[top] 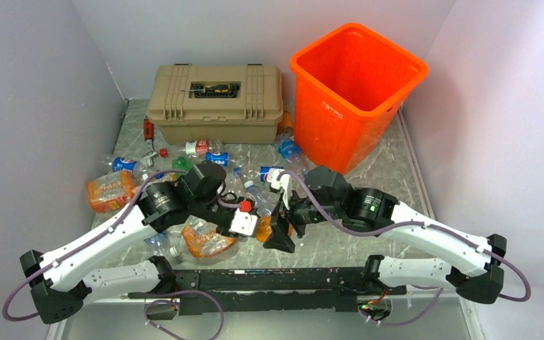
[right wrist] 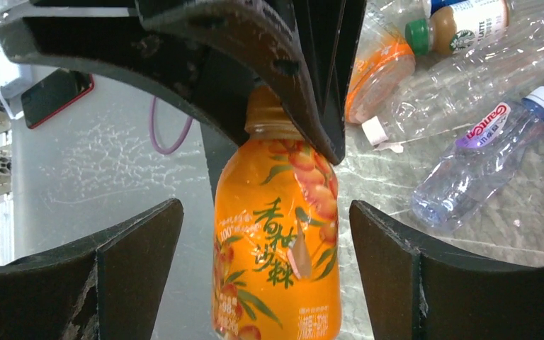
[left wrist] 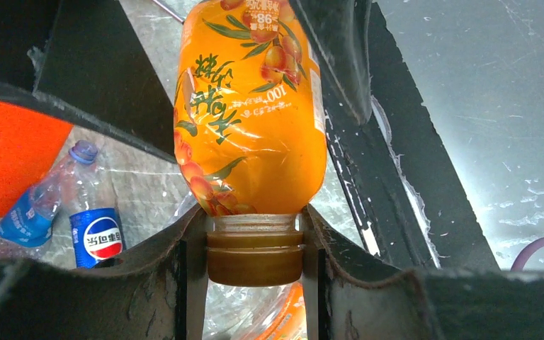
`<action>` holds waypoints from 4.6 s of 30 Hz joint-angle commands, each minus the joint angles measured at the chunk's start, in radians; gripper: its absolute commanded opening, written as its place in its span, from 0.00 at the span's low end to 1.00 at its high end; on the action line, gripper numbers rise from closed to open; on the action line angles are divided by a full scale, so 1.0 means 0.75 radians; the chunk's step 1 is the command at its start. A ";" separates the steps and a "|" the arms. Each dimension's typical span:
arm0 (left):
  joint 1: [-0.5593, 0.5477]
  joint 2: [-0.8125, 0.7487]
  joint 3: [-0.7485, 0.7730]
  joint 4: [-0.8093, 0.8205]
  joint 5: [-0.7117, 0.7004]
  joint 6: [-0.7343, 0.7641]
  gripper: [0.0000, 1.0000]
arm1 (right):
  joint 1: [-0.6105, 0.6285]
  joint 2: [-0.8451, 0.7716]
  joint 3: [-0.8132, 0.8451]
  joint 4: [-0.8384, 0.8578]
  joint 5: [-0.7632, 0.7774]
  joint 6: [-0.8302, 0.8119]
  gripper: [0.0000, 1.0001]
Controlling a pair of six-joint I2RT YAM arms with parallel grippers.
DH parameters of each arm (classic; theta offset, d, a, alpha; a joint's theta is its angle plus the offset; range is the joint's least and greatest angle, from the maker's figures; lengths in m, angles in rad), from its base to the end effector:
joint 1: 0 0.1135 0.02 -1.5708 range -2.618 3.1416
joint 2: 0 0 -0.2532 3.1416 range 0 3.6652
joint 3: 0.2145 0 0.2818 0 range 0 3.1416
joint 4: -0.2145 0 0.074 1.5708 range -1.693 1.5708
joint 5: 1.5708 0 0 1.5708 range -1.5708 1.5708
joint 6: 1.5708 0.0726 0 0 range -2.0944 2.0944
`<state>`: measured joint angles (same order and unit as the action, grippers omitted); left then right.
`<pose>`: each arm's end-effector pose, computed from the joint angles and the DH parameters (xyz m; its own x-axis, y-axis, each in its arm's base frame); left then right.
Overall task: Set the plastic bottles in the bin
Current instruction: Place the plastic bottle in the trash bin.
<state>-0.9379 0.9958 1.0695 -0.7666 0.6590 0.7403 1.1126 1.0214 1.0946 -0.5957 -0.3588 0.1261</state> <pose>0.1141 -0.2308 0.3221 0.3390 0.4394 -0.8318 0.9312 -0.2826 0.2302 0.1014 0.2633 0.3385 -0.3415 -0.4262 -0.8377 -0.9388 0.1964 0.2828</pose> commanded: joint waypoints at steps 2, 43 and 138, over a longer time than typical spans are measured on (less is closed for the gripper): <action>-0.006 0.013 0.022 0.051 0.068 -0.030 0.00 | 0.011 0.068 0.049 0.083 0.047 -0.043 0.88; 0.046 -0.188 -0.181 1.136 -0.246 -1.429 1.00 | 0.015 -0.247 -0.717 2.130 0.638 0.473 0.25; 0.042 -0.229 -0.037 0.660 -0.403 -1.132 1.00 | 0.012 -0.235 0.348 0.442 1.198 0.015 0.00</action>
<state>-0.9051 0.9154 0.9535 -0.1291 0.5903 -0.2504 1.1217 0.8585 1.2304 -0.3679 0.2363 0.3222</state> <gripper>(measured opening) 0.994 0.481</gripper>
